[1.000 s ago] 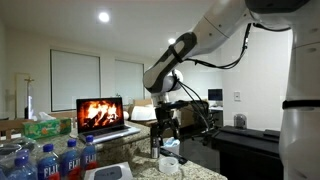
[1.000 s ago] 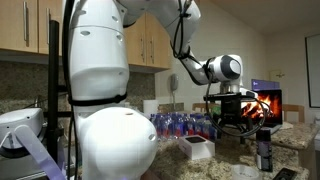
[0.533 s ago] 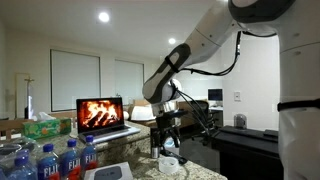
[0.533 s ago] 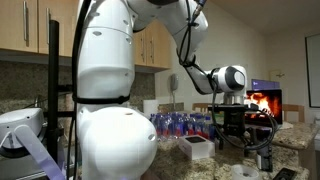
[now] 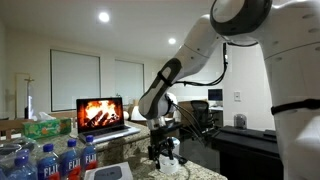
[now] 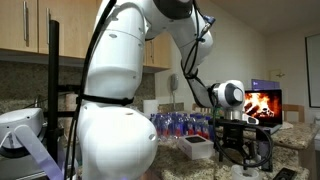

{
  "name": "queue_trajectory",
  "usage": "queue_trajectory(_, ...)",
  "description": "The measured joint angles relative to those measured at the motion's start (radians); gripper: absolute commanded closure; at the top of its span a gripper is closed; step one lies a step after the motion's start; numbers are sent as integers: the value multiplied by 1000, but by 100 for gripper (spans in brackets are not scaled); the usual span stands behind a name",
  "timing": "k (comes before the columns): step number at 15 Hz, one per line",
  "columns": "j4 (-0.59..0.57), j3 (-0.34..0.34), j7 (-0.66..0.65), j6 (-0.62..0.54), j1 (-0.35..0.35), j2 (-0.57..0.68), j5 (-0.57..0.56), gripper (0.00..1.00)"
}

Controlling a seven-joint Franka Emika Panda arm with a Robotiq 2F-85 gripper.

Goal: Pick up the seal tape and the other two objects and place them on top of the box over the counter

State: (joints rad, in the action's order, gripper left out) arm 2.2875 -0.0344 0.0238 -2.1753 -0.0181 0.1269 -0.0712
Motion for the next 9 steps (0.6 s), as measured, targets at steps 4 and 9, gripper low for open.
queue_trajectory(4,-28,12,0,-2,14,59,0,19)
queue_trajectory(9,-65,13,-30,-2,35,109,-57,53)
